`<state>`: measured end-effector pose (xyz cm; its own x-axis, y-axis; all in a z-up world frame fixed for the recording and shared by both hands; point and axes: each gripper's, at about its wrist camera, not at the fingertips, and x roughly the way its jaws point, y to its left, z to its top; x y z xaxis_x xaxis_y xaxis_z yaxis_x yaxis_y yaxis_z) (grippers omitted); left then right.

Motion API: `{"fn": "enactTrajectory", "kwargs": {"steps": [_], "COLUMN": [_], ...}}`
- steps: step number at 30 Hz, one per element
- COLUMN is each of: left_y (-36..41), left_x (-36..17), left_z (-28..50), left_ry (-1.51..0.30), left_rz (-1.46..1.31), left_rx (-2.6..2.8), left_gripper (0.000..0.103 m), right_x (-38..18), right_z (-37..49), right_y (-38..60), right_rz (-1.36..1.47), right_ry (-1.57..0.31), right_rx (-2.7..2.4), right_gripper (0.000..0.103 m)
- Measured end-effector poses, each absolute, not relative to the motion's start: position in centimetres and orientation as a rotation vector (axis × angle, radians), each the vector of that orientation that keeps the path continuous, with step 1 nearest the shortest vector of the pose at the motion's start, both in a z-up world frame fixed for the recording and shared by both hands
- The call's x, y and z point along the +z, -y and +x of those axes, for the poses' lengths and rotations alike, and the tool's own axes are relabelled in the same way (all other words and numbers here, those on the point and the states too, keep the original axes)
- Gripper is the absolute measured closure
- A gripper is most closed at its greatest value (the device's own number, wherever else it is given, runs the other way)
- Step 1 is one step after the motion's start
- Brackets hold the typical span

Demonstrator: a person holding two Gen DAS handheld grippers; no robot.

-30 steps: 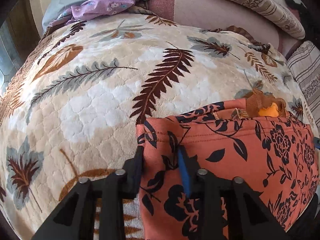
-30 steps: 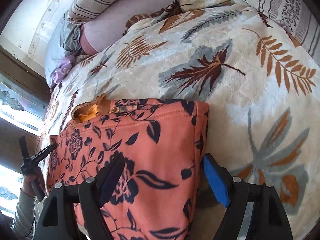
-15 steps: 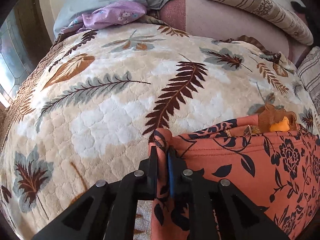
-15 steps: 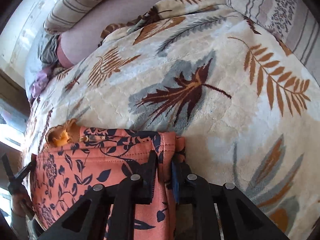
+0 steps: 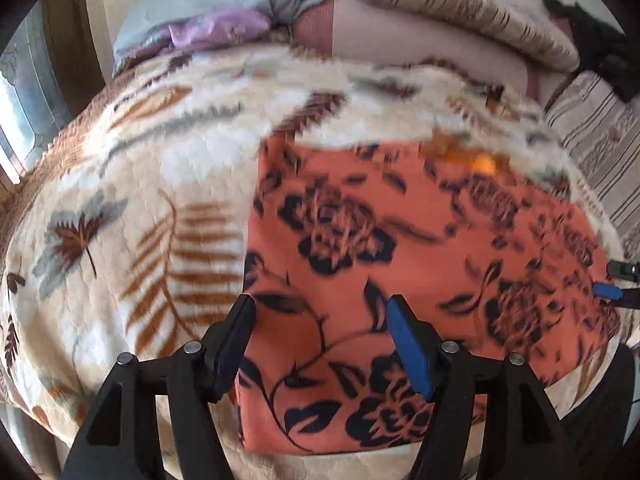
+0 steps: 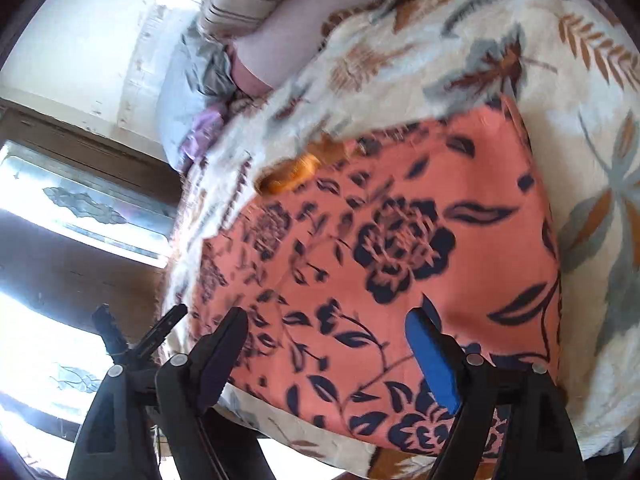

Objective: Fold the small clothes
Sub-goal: 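Press the folded blouse flat with both open grippers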

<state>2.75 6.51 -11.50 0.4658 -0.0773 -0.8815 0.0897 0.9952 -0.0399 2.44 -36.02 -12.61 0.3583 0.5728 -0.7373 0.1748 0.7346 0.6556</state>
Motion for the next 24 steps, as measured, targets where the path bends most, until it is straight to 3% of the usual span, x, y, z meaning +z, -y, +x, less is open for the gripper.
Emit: {"fn": "enactTrajectory", "kwargs": {"steps": [2,6,7,10,16,20,24], "left_y": [-7.1,-8.1,-7.9,-7.3,-8.2,-8.0,-7.8], "left_x": [-11.8,-9.4,-9.5,-12.7,-9.8,-13.5,-12.5], "left_z": [2.0,0.6,0.5,1.4,-0.2,1.1,0.5], "left_ry": [-1.087,-1.013,-1.006,-1.136,-1.02,-1.16,-1.136], "left_rz": [-0.032,-0.119,-0.122,-0.068,-0.14,-0.118,-0.111], "left_rx": [-0.069,-0.041,-0.048,-0.022,0.006,0.02,0.048], "left_gripper": [0.032,0.031,0.028,0.027,0.026,0.023,0.021], "right_x": [-12.2,-8.3,-8.5,-12.2,-7.6,-13.0,-11.6], "right_z": [1.7,0.6,0.6,1.0,-0.7,-0.2,-0.6], "right_y": [37.1,36.2,35.8,35.6,32.4,33.0,32.9], "right_rz": [0.866,0.762,0.749,0.659,0.422,0.493,0.471], "right_ry": [-1.135,-1.023,-1.033,-1.179,-1.07,-1.207,-1.179], "right_rx": [0.251,0.267,0.294,0.18,0.175,0.141,0.127], "right_gripper": [0.022,0.018,0.013,0.013,0.013,0.006,0.004]}}
